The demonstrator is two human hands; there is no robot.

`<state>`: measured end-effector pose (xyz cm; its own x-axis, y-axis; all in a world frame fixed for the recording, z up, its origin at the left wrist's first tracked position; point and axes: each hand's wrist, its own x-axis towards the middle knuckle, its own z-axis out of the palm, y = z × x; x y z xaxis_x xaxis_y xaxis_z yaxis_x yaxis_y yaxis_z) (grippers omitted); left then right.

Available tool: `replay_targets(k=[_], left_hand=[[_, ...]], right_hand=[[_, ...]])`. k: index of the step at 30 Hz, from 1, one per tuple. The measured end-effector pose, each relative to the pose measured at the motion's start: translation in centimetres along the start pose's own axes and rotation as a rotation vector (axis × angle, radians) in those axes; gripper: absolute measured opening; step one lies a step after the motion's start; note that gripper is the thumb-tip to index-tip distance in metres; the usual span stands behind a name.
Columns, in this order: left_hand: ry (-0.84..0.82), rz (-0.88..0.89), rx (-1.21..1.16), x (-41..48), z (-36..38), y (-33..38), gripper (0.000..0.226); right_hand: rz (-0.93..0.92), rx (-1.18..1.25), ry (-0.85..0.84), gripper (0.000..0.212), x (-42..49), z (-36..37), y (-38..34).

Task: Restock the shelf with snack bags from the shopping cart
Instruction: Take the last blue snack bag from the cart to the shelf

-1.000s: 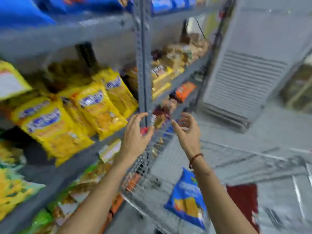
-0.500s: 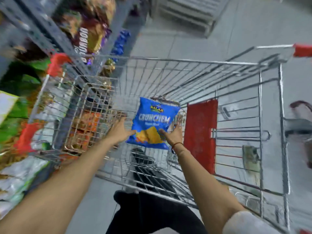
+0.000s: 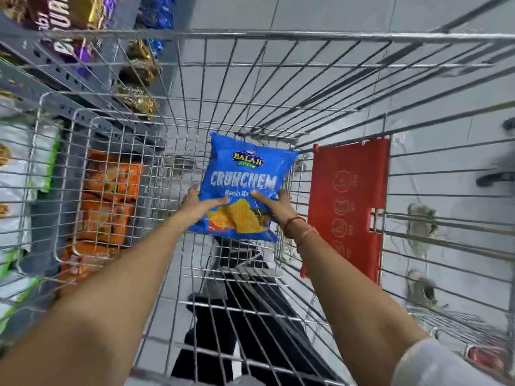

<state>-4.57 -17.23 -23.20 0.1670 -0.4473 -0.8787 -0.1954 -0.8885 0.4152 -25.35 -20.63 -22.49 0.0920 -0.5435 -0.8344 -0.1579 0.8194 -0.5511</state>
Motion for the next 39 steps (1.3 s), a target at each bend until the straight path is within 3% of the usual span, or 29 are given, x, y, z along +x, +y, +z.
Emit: replay_targets(k=[4, 8, 13, 17, 21, 23, 26, 29, 34, 39], left_hand=[[-0.039, 0.021, -0.104, 0.2, -0.1, -0.3, 0.093], [-0.114, 0.005, -0.144, -1.5, -1.1, -0.2, 0.105], [-0.129, 0.050, -0.121, -5.2, -3.7, -0.1, 0.079], [-0.102, 0.136, -0.177, -10.6, -6.2, 1.4, 0.124], [-0.094, 0.260, -0.305, -16.5, -9.2, 2.6, 0.140], [-0.072, 0.340, -0.357, -19.7, -10.7, 3.1, 0.136], [0.030, 0.480, -0.441, -24.7, -13.3, 3.9, 0.115], [0.171, 0.624, -0.470, -29.8, -16.6, 4.1, 0.117], [0.462, 0.820, -0.489, -40.1, -22.3, 3.8, 0.116], [0.690, 0.999, -0.533, -50.9, -26.8, 1.9, 0.082]], right_hand=[[-0.046, -0.020, -0.024, 0.037, 0.2, 0.5, -0.3], [-0.057, -0.018, 0.010, 0.042, -0.9, 1.0, -0.6], [-0.120, -0.045, -0.061, 0.043, -3.6, 1.7, -2.1], [-0.195, 0.009, -0.122, 0.051, -6.3, 3.0, -4.3], [-0.300, 0.074, -0.205, 0.057, -10.3, 5.3, -7.5], [-0.375, 0.089, -0.237, 0.059, -12.8, 6.7, -9.6], [-0.503, 0.116, -0.309, 0.051, -17.0, 9.3, -13.2], [-0.643, 0.102, -0.438, 0.037, -21.9, 12.4, -17.0], [-0.847, 0.063, -0.613, 0.055, -31.8, 18.0, -22.9], [-1.015, 0.036, -0.806, 0.054, -41.5, 24.0, -27.0]])
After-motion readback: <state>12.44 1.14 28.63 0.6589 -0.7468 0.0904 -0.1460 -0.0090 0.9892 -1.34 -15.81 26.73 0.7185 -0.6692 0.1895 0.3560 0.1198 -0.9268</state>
